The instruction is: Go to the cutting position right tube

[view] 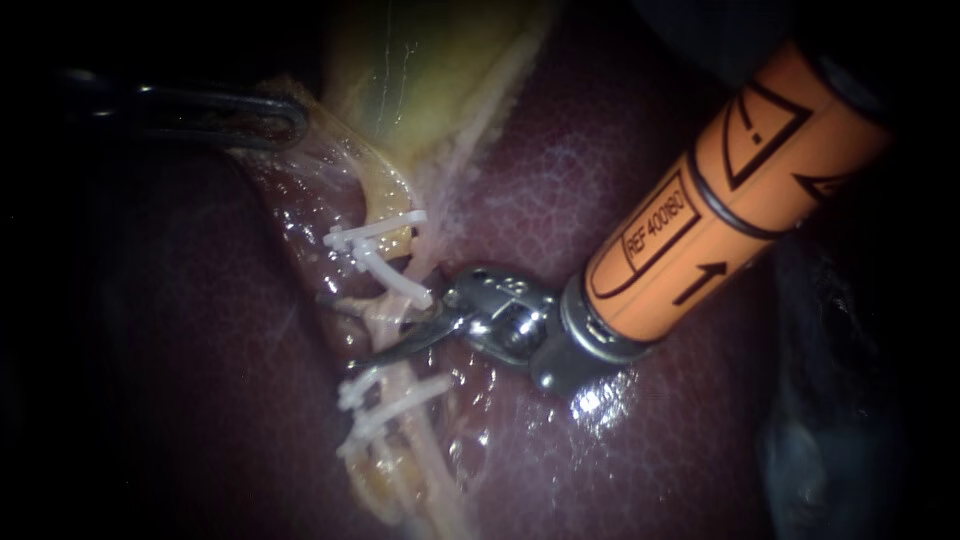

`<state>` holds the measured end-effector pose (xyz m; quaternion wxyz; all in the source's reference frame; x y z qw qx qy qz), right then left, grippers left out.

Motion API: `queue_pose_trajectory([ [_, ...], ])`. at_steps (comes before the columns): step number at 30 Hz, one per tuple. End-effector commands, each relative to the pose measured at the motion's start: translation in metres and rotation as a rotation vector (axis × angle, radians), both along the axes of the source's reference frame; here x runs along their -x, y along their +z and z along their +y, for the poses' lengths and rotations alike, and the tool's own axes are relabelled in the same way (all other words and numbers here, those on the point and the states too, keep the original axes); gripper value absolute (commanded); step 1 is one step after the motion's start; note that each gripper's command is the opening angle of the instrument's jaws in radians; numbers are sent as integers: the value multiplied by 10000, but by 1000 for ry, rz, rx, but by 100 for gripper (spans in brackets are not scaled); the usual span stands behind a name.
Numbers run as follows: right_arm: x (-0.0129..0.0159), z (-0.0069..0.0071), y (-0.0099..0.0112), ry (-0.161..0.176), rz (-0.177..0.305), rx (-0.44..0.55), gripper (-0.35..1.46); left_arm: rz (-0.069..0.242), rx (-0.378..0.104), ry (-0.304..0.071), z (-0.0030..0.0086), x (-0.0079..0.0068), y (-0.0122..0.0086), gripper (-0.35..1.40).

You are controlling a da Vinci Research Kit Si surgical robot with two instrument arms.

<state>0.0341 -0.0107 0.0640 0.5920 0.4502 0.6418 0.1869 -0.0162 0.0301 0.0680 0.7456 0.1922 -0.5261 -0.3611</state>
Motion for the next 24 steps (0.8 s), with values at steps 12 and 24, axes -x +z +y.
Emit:
queue_pose_trajectory([
  [12,-23,-2,5,97,-20,-13,134,0,0,0,0,1,0,-35],
  [24,-33,-2,0,143,-30,-21,139,0,0,0,0,1,0,-35],
])
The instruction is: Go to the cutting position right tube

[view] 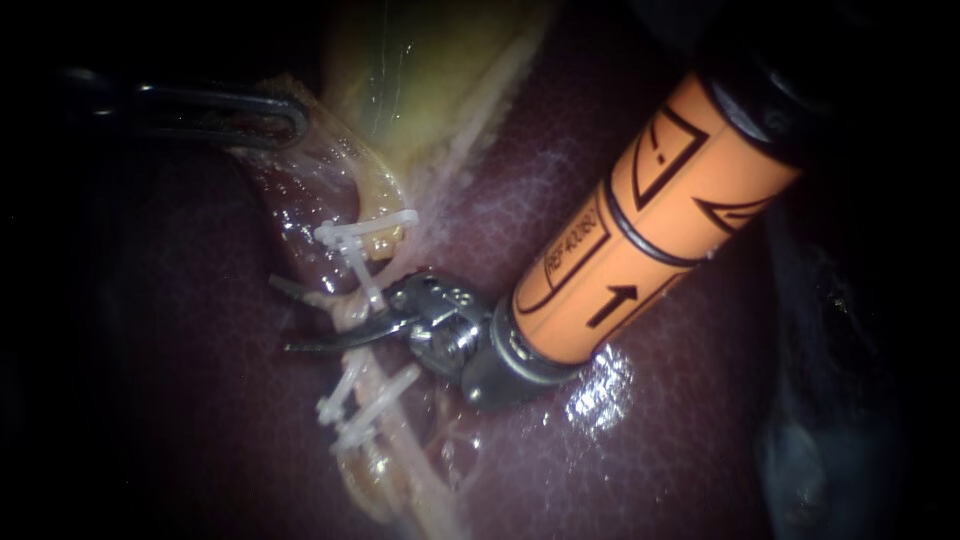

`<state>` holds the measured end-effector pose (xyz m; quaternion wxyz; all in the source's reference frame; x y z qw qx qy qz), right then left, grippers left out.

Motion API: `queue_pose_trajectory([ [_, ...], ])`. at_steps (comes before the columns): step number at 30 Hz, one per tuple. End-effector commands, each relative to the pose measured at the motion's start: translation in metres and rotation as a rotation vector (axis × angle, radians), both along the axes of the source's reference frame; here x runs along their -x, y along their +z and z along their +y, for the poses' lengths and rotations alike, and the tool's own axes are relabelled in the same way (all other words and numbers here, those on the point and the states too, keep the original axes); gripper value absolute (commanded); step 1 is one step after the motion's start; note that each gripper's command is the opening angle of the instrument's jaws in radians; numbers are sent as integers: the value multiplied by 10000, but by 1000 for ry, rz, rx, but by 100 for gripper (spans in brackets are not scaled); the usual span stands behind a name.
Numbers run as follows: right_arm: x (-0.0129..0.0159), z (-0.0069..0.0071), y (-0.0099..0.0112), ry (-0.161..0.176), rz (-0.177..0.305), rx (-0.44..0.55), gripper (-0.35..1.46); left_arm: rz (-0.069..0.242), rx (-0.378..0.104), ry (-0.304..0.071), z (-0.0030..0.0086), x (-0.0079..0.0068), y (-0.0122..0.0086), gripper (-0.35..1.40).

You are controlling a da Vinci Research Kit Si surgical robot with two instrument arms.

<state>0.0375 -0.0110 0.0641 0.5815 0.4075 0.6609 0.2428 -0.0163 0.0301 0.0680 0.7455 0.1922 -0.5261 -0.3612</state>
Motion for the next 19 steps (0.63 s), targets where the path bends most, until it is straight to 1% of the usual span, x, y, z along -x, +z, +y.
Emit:
queue_pose_trajectory([
  [1,1,0,0,1,0,3,139,0,0,0,0,0,0,-35],
  [3,1,0,0,3,-2,2,139,0,0,0,0,0,0,-35],
  [7,3,0,0,-8,5,3,134,0,0,0,0,0,0,-35],
  [19,4,0,0,-11,8,4,134,0,0,0,0,-1,0,-35],
])
